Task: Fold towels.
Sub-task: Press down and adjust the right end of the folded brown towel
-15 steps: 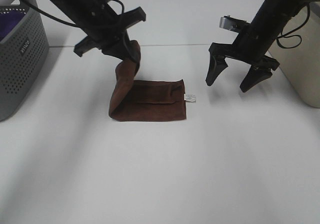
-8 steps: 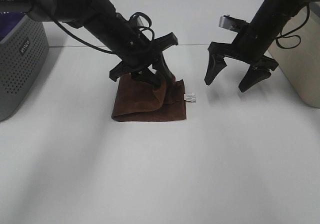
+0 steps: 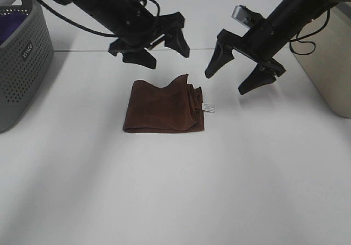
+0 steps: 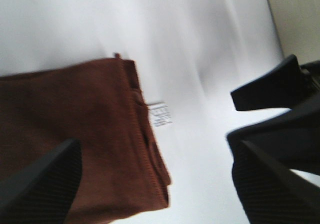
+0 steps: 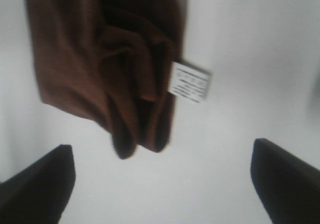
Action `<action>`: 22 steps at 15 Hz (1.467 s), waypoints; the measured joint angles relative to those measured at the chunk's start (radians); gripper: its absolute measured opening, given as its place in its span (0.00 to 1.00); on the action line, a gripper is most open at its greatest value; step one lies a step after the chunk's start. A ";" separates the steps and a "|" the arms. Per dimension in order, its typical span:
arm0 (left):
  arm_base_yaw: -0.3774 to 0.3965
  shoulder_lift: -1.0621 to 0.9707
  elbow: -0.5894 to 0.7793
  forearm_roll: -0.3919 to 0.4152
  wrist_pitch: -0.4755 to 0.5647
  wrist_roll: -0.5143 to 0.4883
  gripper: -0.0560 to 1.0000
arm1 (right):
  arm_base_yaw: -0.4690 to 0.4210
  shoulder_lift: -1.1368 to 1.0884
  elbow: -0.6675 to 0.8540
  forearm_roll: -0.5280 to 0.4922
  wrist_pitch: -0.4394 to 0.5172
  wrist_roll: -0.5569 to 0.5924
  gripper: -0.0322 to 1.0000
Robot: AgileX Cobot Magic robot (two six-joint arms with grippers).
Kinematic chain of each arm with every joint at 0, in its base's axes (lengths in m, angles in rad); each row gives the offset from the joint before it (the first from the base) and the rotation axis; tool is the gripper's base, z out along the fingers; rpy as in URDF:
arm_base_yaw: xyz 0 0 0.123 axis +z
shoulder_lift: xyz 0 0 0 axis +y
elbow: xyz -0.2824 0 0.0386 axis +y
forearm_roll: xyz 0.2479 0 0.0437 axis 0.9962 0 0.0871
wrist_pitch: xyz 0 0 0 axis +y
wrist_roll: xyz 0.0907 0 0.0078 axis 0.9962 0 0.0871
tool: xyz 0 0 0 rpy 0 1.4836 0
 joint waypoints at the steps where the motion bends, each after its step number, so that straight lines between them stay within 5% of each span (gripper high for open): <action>1: 0.035 -0.013 -0.002 0.052 0.002 -0.005 0.79 | 0.000 0.000 0.000 0.084 0.000 -0.043 0.90; 6: 0.165 -0.021 -0.003 0.324 0.040 -0.144 0.77 | 0.096 0.029 0.000 0.374 -0.061 -0.245 0.90; 8: 0.172 -0.021 -0.003 0.363 0.041 -0.154 0.77 | 0.139 0.107 0.000 0.543 -0.092 -0.358 0.90; 10: 0.172 -0.021 -0.003 0.368 0.041 -0.154 0.77 | 0.135 0.152 0.000 0.582 -0.124 -0.388 0.90; 16: 0.172 -0.021 -0.003 0.375 0.041 -0.154 0.77 | -0.003 0.211 0.000 0.552 -0.159 -0.370 0.90; 22: 0.172 -0.042 -0.003 0.381 0.119 -0.154 0.77 | -0.035 0.072 0.000 0.380 -0.031 -0.338 0.90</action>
